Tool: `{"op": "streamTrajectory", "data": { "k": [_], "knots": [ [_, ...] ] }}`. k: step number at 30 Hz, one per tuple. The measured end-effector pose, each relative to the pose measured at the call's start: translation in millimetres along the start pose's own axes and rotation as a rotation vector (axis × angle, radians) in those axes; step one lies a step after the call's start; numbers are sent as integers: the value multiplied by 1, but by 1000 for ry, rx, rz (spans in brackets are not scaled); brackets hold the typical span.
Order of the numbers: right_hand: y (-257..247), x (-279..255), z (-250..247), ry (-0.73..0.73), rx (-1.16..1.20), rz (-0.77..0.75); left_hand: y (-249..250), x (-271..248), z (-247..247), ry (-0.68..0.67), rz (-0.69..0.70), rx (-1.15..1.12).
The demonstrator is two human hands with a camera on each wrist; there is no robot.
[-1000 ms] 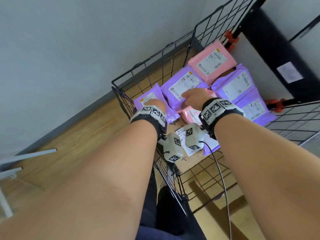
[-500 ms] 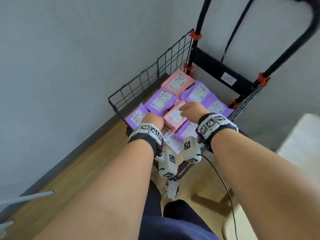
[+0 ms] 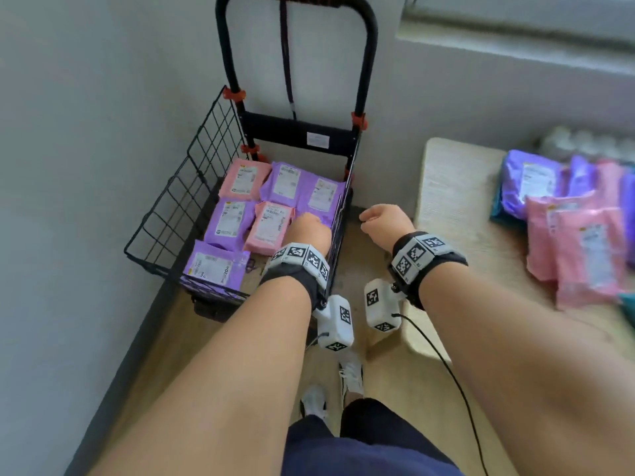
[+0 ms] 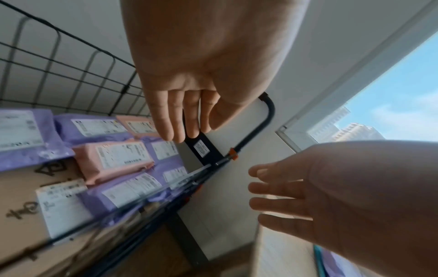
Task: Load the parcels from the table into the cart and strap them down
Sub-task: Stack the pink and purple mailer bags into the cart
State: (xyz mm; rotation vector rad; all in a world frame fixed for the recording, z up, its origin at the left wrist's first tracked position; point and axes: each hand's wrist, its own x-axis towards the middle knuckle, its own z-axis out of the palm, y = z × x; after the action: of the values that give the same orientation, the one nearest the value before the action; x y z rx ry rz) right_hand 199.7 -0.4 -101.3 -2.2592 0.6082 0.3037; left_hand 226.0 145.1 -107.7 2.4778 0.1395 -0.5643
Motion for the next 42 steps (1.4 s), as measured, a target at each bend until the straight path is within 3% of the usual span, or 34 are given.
{"op": "streamTrajectory", "data": {
  "k": [8,14,21,28,35,42],
  "knots": [
    [122,-57,-65,195,184,229,77,-58,71,-144,159,50],
    [216,-86,-141,347,251,292,152,-105,138,-205,295,195],
    [338,-115,-220,370,272,353,243,-166,252,-307,320,255],
    [468,-148,-289,426,247,547,297,-231,366,-434,355,194],
    [521,-142,-331,447,183,597,326,-259,430,-520,339,324],
    [540,-122,-342,344,143,565,342,-268,459,-603,250,342]
  ]
}}
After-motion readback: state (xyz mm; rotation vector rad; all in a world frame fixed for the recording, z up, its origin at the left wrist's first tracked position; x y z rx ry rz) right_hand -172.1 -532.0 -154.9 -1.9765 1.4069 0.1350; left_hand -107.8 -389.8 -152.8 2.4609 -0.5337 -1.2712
